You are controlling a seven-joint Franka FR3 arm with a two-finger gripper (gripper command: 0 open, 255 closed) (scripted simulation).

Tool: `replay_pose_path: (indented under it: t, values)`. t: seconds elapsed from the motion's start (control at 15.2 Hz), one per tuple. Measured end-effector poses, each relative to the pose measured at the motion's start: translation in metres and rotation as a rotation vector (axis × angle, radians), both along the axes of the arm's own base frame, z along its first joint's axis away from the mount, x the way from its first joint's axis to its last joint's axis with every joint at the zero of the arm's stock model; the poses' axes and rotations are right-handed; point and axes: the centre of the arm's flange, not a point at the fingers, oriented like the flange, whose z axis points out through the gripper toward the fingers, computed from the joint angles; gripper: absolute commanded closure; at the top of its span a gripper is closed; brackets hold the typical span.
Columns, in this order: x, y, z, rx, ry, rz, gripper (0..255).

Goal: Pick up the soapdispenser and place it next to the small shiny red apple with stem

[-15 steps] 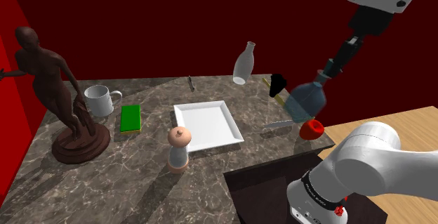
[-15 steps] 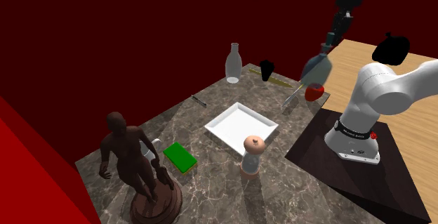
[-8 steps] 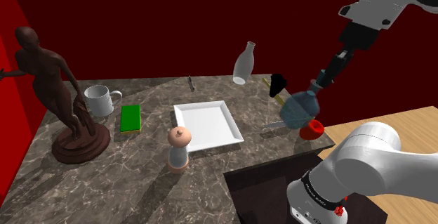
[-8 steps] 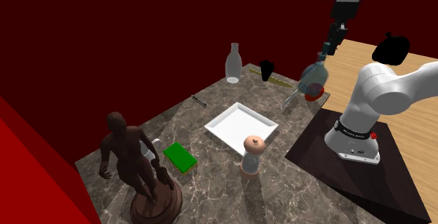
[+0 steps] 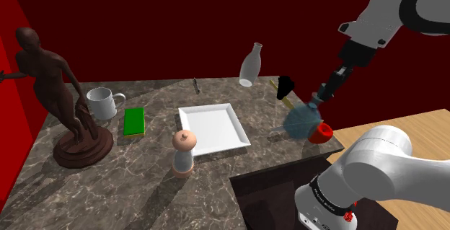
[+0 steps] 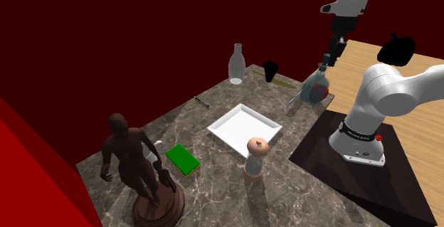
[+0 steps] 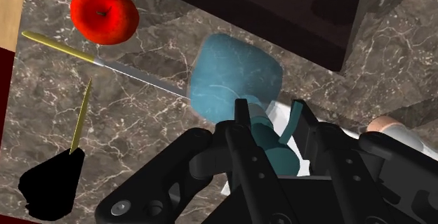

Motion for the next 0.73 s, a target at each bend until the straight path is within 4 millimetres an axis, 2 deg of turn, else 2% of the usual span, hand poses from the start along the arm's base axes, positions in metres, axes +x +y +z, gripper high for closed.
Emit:
replay_pose_path:
  t: [0.73]
  values:
    - [0.000,0.000,-0.057,0.000,0.000,0.000,255]
